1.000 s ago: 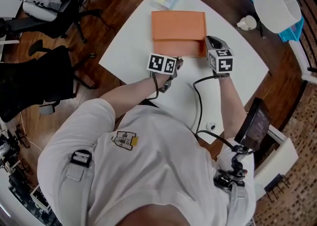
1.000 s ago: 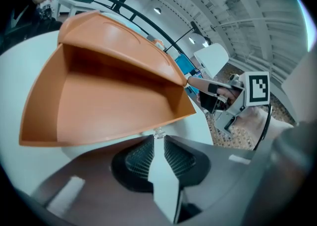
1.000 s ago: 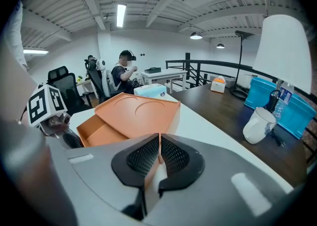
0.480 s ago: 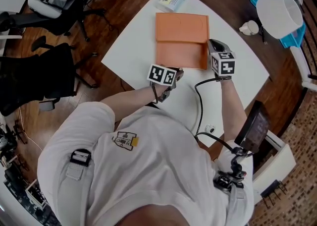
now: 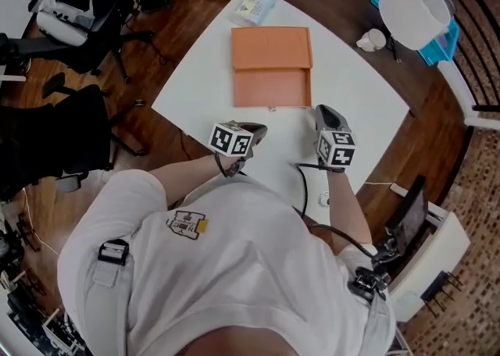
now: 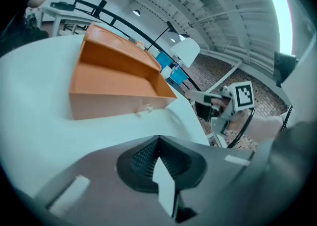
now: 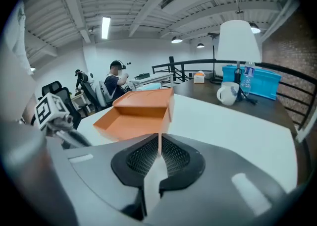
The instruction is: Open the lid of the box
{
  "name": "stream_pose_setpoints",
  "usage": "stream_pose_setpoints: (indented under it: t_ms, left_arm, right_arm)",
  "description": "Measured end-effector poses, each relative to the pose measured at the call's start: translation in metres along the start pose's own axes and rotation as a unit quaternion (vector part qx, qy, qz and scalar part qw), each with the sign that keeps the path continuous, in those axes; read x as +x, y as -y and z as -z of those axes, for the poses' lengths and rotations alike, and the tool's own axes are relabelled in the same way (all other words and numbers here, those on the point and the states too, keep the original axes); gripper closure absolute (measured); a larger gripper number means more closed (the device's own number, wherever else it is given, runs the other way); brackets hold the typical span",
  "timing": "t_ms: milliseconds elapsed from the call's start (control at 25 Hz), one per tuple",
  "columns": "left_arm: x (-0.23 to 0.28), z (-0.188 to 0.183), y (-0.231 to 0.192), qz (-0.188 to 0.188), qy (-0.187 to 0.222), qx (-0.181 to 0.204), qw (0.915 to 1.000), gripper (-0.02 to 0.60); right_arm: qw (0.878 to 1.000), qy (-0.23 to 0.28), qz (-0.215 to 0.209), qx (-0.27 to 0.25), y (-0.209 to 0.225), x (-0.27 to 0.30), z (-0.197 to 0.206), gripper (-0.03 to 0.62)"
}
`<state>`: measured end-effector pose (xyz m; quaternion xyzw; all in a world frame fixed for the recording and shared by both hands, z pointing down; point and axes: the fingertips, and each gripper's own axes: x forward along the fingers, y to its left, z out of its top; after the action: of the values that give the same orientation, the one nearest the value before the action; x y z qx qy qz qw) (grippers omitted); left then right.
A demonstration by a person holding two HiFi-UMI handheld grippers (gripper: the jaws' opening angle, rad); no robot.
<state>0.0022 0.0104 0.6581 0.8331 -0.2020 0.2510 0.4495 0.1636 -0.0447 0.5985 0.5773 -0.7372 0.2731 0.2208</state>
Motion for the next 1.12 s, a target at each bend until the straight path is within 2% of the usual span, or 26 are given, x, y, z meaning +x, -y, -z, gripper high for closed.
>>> stream_pose_setpoints:
  t_ms: [160, 360, 600, 840, 1120]
  left_arm:
    - [-0.019, 0.003, -0.014, -0.003, 0.008, 0.004, 1.0, 0.581]
    - [-0.028, 0.015, -0.025, -0.002, -0.006, 0.036, 0.9993, 0.581]
    - [-0.02, 0.019, -0.018, 0.005, -0.025, 0.065, 0.9976, 0.582]
    - [-0.024, 0.012, -0.015, 0.016, -0.011, 0.057, 0.9982, 0.581]
    - [-0.02, 0.017, -0.017, 0.016, -0.02, 0.062, 0.9978, 0.582]
  right_arm:
    - [0.999, -0.009, -0.016, 0.028, -0.039, -0.036, 0.062, 0.585]
    - [0.998, -0.035, -0.035, 0.043, -0.077, -0.047, 0.106, 0.594]
    - [0.997, -0.048, -0.03, 0.045, -0.085, -0.053, 0.124, 0.594]
    - [0.998, -0.052, -0.024, 0.041, -0.093, -0.052, 0.126, 0.595]
    - [0.998, -0.06, -0.012, 0.018, -0.091, -0.047, 0.123, 0.595]
